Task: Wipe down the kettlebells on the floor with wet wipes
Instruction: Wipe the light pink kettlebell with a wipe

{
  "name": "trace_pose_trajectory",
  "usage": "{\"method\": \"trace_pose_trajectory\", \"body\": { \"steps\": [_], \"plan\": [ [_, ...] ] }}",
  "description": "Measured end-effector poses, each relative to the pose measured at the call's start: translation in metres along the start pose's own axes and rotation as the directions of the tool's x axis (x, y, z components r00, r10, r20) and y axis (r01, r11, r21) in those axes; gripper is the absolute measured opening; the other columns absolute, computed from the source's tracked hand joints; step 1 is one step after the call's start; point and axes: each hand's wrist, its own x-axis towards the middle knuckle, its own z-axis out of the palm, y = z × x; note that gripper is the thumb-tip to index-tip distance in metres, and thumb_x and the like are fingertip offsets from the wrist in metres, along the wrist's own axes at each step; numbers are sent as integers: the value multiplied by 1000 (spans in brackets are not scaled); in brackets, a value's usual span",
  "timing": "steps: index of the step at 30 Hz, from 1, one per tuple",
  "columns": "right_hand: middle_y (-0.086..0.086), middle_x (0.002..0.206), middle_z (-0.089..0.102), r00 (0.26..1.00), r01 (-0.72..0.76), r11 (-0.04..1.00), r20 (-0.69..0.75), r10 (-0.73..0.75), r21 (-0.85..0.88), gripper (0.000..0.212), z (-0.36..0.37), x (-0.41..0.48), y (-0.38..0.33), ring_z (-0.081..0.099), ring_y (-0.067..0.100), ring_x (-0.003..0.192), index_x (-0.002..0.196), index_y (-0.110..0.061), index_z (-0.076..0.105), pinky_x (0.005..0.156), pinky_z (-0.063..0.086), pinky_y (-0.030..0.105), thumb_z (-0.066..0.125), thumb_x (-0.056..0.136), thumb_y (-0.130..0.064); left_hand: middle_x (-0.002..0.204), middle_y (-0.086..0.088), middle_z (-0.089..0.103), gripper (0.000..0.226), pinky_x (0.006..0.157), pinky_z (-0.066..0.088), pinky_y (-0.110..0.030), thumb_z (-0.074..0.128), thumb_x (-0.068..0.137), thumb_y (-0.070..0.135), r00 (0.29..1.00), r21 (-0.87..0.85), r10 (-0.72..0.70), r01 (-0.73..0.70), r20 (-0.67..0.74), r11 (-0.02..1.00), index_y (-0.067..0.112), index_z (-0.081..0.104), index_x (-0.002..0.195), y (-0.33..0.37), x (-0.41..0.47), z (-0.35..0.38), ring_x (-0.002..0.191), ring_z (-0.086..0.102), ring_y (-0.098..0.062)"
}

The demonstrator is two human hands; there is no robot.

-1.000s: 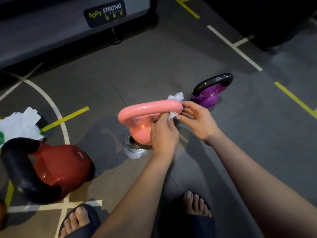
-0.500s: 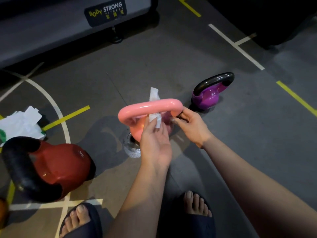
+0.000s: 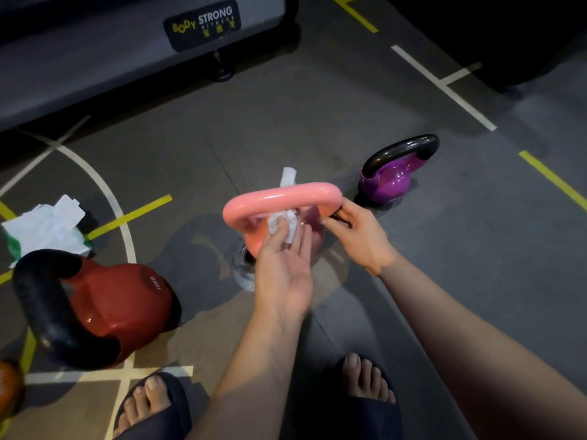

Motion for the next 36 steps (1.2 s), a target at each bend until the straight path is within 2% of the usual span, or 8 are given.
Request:
{"method": "trace_pose_trajectory", "body": {
  "steps": [5, 9, 14, 17, 22, 29, 32, 36],
  "plan": [
    [1, 122, 73, 1000, 8, 1000, -11, -7, 16, 37, 1, -1, 1, 66, 10, 117, 128, -18, 64, 107, 49, 30, 64, 96, 2, 119, -8, 74, 22, 106, 50, -38, 49, 105, 5, 996, 151, 67, -74, 54, 986, 14, 66, 116, -6, 2, 10, 111, 71, -18],
    [7, 123, 72, 1000, 12, 1000, 15, -12, -13, 38, -2, 1, 5, 66, 14, 119, 133, -6, 61, 104, 50, 27, 59, 97, 6, 130, -12, 70, 24, 106, 51, -35, 49, 105, 4, 991, 308, 51, -86, 121, 948, 11, 65, 121, -13, 8, 22, 120, 67, -19],
    [2, 122, 73, 1000, 24, 1000, -4, -24, -9, 38, -1, 1, 3, 66, 10, 118, 131, -14, 63, 105, 49, 27, 64, 96, 2, 129, -15, 69, 20, 96, 55, -33, 51, 102, 2, 998, 130, -49, 42, 49, 991, 6, 67, 113, 0, 5, 7, 111, 69, -20],
    [1, 118, 75, 1000, 29, 1000, -3, -29, 0, 36, 1, 1, 1, 68, 12, 116, 125, -20, 65, 105, 49, 28, 68, 94, -1, 128, -13, 69, 24, 98, 53, -34, 50, 101, 2, 1000, 39, -7, 5, 31, 999, 7, 64, 120, 11, 0, -4, 108, 69, -19],
    [0, 117, 75, 999, 34, 999, -11, -34, 4, 32, 1, -1, 1, 68, 13, 116, 125, -16, 67, 106, 50, 31, 70, 94, -6, 136, -18, 64, 29, 110, 48, -42, 48, 103, 3, 997, 109, 65, -71, 49, 992, 7, 64, 127, 14, -3, -3, 127, 62, -28],
    [5, 118, 74, 998, 49, 996, -25, -51, -72, 35, 1, 0, 1, 68, 5, 109, 128, -5, 64, 97, 49, 18, 66, 94, 3, 131, -18, 67, 21, 115, 43, -46, 52, 103, 5, 988, 206, 42, -72, 146, 976, 4, 68, 116, -1, 9, 12, 126, 62, -29],
    [4, 114, 75, 998, 45, 996, -34, -47, -72, 35, 1, 0, -1, 68, -1, 104, 127, -4, 65, 93, 49, 14, 68, 93, 3, 136, -22, 63, 30, 116, 41, -43, 55, 102, 7, 990, 152, 25, -46, 139, 987, -3, 61, 129, 6, 12, 13, 126, 62, -28],
    [3, 111, 75, 996, 45, 998, -71, -47, -38, 30, 6, -3, 3, 69, 5, 105, 121, -7, 66, 93, 51, 17, 66, 94, 5, 132, -18, 67, 31, 118, 38, -47, 56, 103, 24, 988, 179, 30, -57, 151, 982, 11, 64, 131, -1, 11, 19, 128, 62, -29]
  ]
}}
